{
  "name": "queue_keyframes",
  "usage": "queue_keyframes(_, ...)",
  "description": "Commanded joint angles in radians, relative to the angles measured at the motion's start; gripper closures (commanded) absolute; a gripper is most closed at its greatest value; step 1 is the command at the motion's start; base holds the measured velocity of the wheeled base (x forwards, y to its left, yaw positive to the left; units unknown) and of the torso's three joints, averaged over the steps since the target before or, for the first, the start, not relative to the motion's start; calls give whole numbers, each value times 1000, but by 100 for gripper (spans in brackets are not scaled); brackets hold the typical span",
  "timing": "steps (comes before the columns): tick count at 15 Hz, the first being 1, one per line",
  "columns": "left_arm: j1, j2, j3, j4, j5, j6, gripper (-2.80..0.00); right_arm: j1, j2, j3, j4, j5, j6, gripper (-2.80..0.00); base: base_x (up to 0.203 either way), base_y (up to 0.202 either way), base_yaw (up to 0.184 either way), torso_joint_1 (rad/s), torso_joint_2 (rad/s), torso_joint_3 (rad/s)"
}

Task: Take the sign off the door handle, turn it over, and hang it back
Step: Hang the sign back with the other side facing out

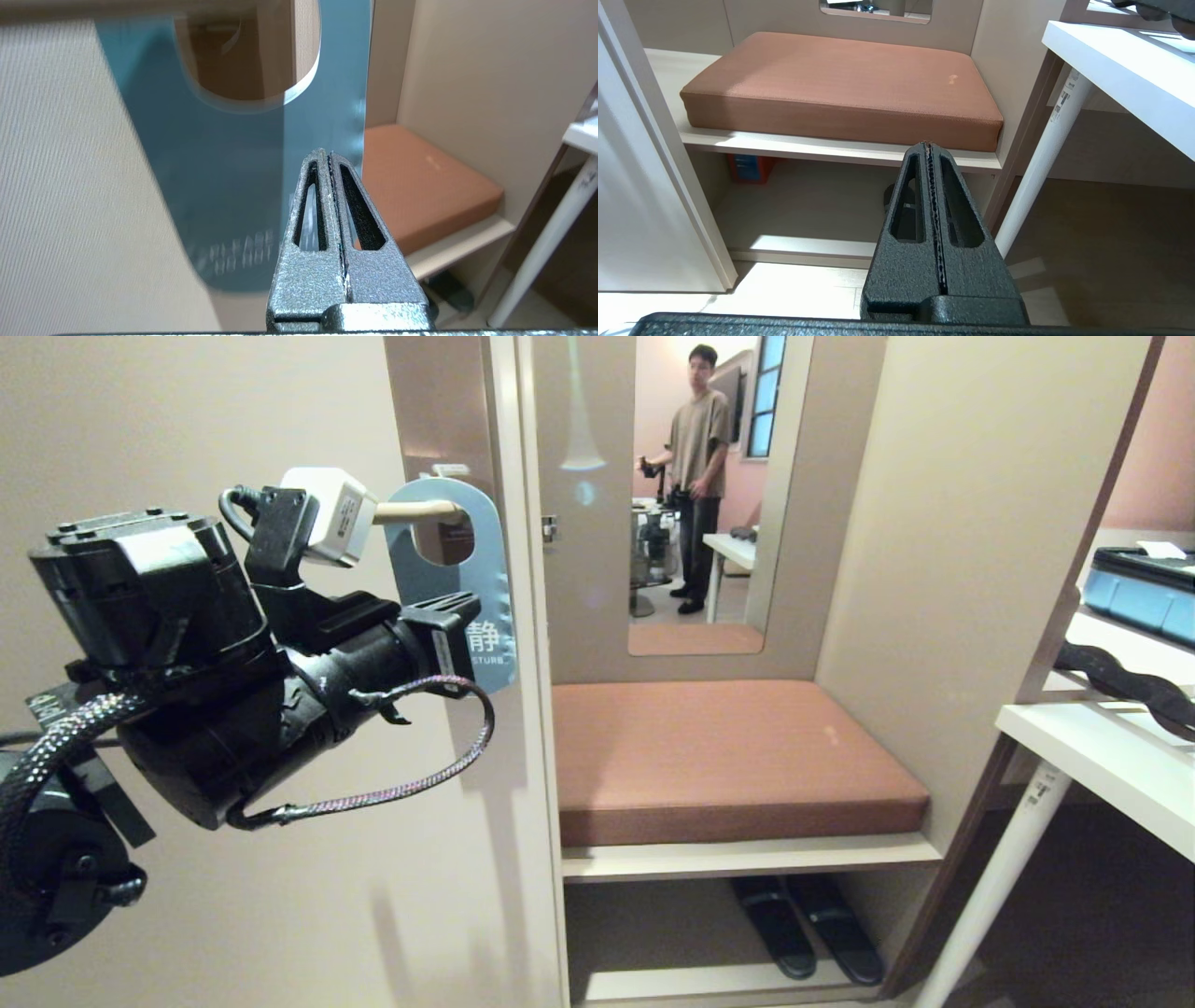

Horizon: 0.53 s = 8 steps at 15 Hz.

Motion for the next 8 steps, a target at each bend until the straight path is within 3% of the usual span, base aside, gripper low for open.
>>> queue_keyframes(1, 0, -31, 30, -5, 1, -1, 0, 0, 0, 0, 1, 0, 0, 0, 0, 0, 0, 0, 0, 0)
queue_keyframes(8, 34, -167, 176, -4, 1, 1, 0, 0, 0, 0, 1, 0, 0, 0, 0, 0, 0, 0, 0, 0)
